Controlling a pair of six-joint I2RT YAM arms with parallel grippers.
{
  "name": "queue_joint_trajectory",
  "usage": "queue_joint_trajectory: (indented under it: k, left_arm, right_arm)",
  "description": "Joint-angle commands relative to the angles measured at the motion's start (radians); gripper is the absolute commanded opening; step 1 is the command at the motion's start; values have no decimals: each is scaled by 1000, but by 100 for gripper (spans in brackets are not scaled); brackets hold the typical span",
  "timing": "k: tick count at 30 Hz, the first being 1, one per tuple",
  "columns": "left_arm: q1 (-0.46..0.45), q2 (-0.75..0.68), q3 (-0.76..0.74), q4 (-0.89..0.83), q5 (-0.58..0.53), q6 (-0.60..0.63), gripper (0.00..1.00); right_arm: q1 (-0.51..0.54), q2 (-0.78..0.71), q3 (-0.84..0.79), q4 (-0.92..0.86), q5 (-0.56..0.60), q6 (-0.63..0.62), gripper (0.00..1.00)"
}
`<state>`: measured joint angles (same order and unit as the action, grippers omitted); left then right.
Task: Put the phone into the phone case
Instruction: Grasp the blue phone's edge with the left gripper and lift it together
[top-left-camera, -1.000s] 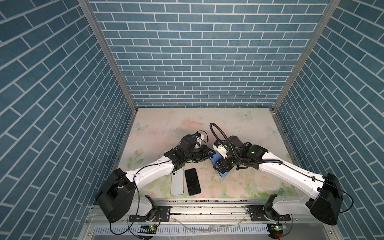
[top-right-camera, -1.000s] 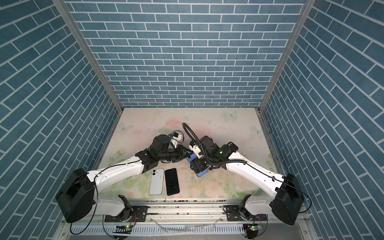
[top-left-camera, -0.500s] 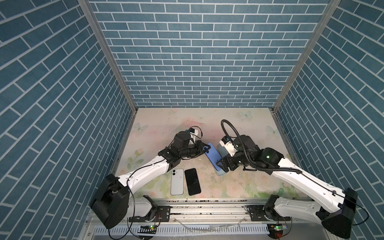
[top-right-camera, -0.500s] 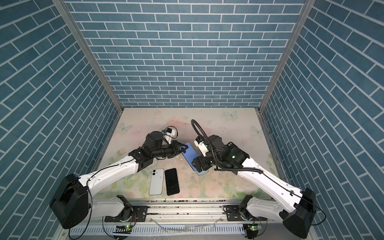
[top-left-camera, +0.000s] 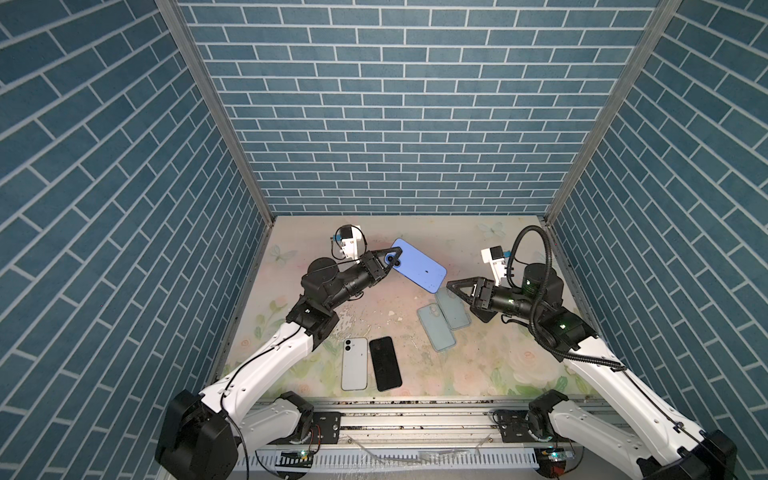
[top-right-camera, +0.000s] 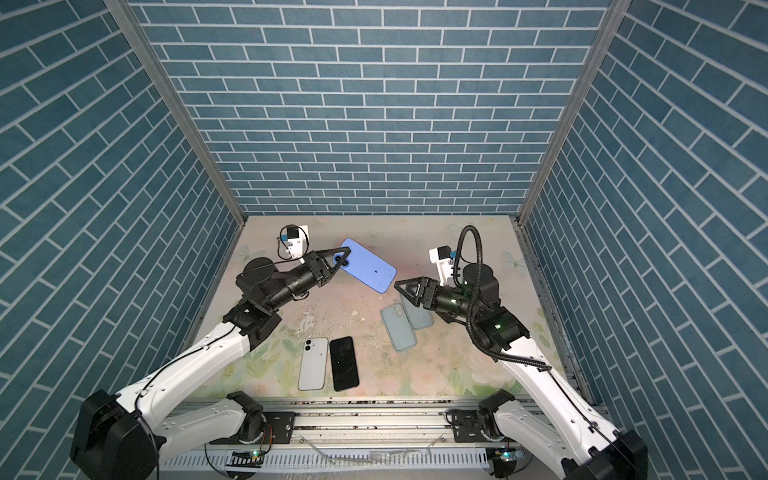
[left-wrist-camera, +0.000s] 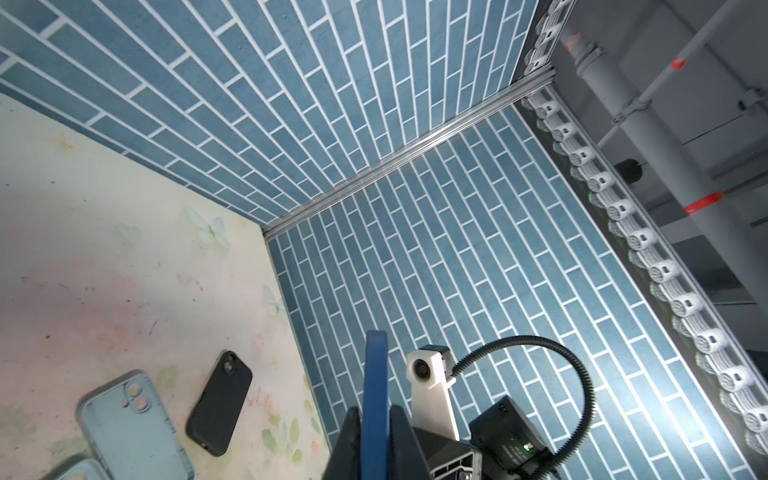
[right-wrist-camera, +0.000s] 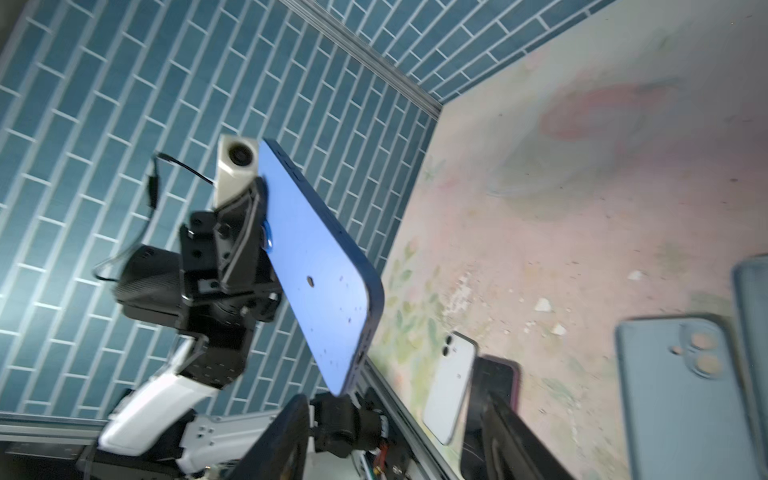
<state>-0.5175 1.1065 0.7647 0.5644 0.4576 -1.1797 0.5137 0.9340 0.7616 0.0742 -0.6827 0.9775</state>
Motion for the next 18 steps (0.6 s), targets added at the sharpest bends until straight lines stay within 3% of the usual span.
queue_joint_trajectory:
  k: [1,8,18]
  left_arm:
    - [2,-8,-26,212,-31,-90,0]
    - [-5,-23,-45,244,-84,-123,0]
    - [-9,9,-45,282,-102,-167,0]
  right_arm:
    - [-7,31,-10,366,-117,243,60]
    - [-6,113,-55,656,-139,414,42]
    - [-6,134,-77,728,-141,448,37]
